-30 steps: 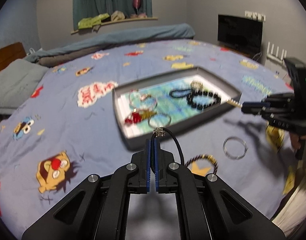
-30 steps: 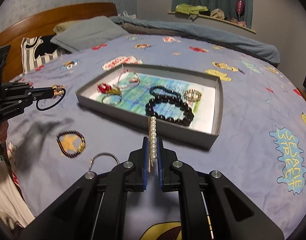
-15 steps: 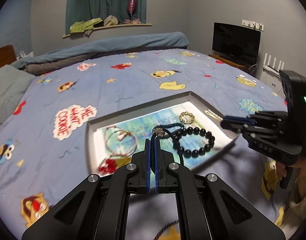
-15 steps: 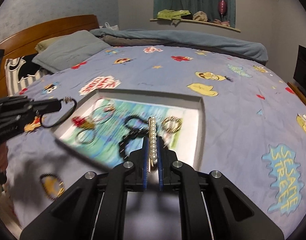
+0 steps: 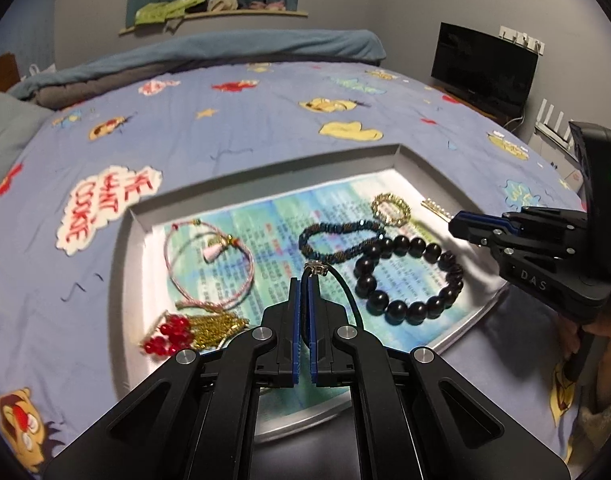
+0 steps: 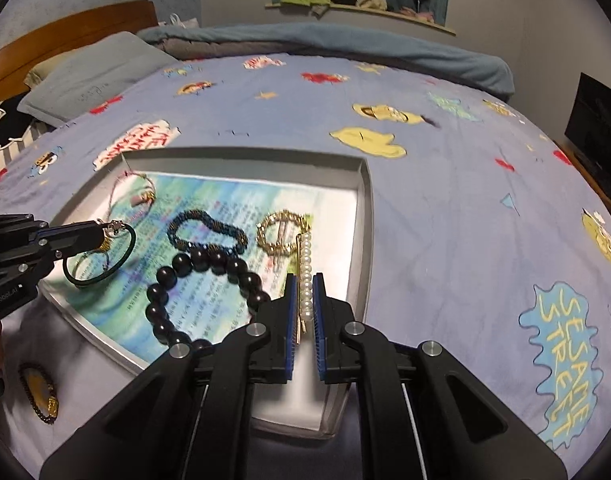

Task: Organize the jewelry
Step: 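Carry the hair tie and pearl pin into the gray box and open both tools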

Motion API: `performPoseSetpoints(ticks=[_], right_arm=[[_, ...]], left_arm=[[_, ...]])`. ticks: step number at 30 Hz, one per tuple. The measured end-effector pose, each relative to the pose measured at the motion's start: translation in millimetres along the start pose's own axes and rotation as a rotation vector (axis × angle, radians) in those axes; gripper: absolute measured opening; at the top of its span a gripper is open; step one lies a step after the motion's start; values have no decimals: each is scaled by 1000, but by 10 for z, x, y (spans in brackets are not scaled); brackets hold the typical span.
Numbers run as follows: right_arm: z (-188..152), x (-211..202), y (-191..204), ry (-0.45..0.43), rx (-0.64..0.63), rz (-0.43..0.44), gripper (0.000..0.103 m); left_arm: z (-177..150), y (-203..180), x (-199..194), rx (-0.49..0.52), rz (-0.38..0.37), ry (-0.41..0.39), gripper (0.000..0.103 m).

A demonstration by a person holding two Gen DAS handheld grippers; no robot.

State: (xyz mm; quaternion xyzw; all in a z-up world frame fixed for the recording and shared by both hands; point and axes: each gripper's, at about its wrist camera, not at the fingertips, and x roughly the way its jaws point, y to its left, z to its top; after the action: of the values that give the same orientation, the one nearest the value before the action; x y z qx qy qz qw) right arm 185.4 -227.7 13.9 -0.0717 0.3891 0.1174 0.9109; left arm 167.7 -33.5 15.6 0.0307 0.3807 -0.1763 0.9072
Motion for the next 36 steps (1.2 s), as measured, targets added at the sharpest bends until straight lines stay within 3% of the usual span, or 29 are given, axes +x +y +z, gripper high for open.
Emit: performPoseSetpoints(ticks=[10, 24, 26, 29, 36], right_arm=[[-27, 86, 165, 48, -45, -85, 8], [-30, 148, 121, 54, -18, -65, 8], [-32, 142, 109, 52, -15, -60, 8], [-36, 121, 100, 47, -12, -49, 8], [-47, 53, 94, 24, -2, -26, 9]], left_arm=[[-42, 7, 211, 2, 15, 41, 4], [-84, 43, 283, 1, 35, 64, 5], [-83, 44, 282, -1, 39, 62, 9], [-81, 55, 249, -5, 45, 49, 24], [-86, -4, 168, 33, 71, 24, 27]])
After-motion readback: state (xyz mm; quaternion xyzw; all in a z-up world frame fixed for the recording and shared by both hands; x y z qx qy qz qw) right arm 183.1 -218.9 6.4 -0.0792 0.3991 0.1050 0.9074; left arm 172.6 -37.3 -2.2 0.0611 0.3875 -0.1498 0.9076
